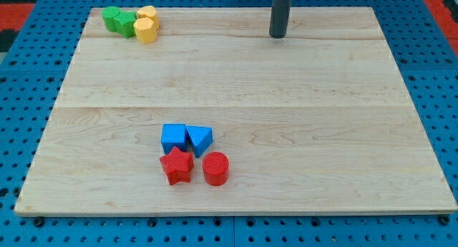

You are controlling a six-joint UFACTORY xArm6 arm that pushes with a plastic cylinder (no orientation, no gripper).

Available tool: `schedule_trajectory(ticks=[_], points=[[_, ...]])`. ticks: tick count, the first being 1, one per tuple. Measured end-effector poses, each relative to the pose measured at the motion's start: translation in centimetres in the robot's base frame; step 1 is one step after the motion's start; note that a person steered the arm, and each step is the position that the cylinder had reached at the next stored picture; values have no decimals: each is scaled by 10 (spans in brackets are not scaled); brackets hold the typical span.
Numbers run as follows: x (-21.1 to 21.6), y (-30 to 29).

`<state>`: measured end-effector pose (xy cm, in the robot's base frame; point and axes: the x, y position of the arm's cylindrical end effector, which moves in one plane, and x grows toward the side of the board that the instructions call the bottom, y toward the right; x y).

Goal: Point at the yellow heart

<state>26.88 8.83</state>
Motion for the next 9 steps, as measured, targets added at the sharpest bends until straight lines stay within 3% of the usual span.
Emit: schedule_trajectory(ticks=[3, 4, 5, 9], points=[[-11, 0], [-57, -14], [-75, -30], [-77, -138]])
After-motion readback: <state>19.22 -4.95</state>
